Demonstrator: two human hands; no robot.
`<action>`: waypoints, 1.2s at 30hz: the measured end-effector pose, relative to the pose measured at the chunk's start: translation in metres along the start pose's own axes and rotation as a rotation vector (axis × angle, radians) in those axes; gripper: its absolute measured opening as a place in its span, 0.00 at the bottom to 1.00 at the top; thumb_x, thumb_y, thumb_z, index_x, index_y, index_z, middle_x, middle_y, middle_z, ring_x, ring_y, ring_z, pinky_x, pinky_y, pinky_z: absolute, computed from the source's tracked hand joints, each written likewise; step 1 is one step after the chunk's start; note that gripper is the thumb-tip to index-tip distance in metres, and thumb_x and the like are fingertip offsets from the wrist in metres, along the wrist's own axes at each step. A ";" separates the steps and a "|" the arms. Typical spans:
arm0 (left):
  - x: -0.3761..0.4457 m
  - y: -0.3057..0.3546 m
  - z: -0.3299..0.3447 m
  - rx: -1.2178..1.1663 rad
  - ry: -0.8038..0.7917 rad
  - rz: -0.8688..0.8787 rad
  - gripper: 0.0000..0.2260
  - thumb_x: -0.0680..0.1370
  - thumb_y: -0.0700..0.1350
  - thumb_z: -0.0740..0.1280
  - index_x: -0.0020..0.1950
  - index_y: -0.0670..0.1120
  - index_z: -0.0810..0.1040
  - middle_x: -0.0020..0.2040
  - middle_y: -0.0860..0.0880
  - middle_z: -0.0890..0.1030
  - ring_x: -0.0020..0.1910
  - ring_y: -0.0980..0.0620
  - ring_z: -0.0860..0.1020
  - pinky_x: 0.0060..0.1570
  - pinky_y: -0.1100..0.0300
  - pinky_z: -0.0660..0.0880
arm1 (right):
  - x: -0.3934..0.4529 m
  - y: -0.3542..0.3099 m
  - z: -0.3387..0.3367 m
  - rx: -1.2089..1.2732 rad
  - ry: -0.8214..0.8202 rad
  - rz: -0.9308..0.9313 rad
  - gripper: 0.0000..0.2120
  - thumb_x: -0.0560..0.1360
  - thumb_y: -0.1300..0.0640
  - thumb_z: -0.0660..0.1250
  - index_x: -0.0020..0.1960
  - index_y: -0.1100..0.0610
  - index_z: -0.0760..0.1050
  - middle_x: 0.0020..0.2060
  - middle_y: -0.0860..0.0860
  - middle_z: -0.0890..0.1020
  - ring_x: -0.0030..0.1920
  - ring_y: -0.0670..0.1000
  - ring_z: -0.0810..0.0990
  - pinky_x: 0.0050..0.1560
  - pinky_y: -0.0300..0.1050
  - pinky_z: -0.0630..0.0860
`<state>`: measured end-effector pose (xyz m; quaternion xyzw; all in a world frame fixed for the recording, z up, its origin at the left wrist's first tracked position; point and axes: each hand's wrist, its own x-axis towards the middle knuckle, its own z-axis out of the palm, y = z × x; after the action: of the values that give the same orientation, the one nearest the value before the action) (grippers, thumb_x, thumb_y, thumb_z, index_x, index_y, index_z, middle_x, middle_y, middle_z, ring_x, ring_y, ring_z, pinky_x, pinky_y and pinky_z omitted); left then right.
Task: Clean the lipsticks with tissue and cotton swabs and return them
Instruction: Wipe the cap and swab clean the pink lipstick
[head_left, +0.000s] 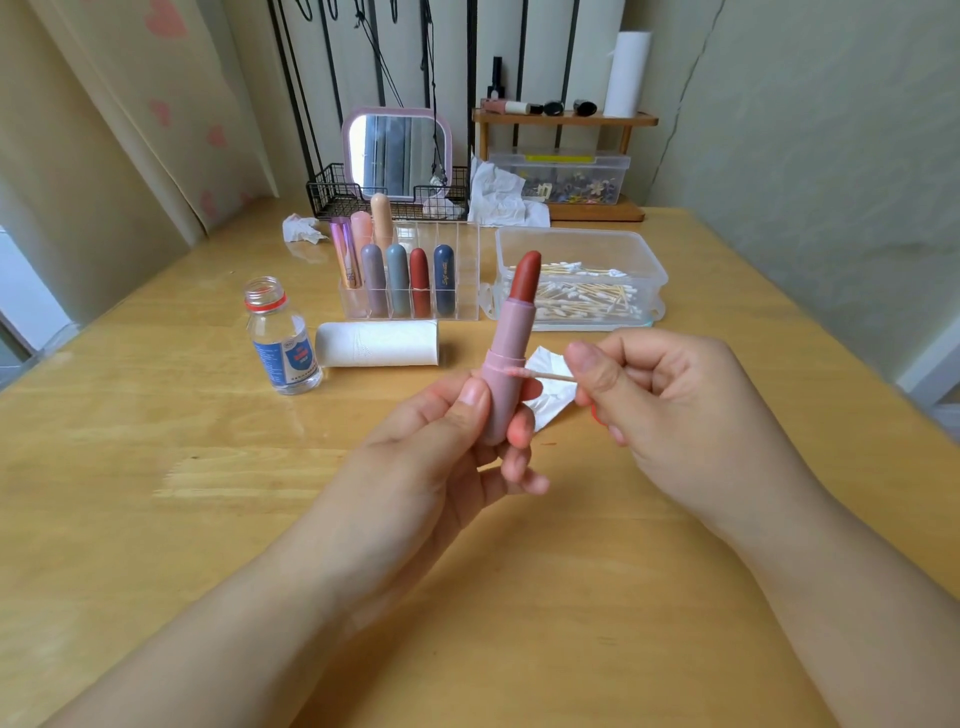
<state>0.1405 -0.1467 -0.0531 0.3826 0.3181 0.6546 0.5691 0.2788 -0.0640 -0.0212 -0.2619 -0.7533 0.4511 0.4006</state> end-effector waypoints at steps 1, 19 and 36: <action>0.000 -0.001 0.000 0.008 -0.003 -0.010 0.13 0.75 0.45 0.60 0.51 0.38 0.77 0.35 0.47 0.74 0.32 0.52 0.71 0.40 0.56 0.77 | -0.001 -0.001 0.002 0.006 -0.009 -0.007 0.15 0.70 0.48 0.63 0.31 0.57 0.72 0.18 0.41 0.70 0.21 0.40 0.69 0.27 0.27 0.63; -0.003 0.003 0.003 -0.001 0.001 -0.015 0.03 0.74 0.43 0.62 0.46 0.44 0.71 0.33 0.49 0.71 0.31 0.53 0.70 0.39 0.56 0.76 | -0.003 -0.003 0.006 -0.008 0.031 -0.019 0.14 0.70 0.48 0.63 0.30 0.55 0.71 0.17 0.41 0.70 0.21 0.41 0.70 0.26 0.27 0.63; 0.002 0.000 -0.002 -0.051 0.006 -0.020 0.13 0.75 0.47 0.61 0.45 0.42 0.82 0.34 0.47 0.74 0.30 0.51 0.71 0.39 0.56 0.77 | 0.001 0.002 -0.001 -0.023 0.048 0.011 0.16 0.68 0.45 0.64 0.31 0.57 0.72 0.19 0.42 0.71 0.22 0.42 0.69 0.27 0.28 0.63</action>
<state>0.1386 -0.1446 -0.0535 0.3629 0.3070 0.6578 0.5843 0.2787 -0.0622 -0.0222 -0.2813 -0.7471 0.4382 0.4132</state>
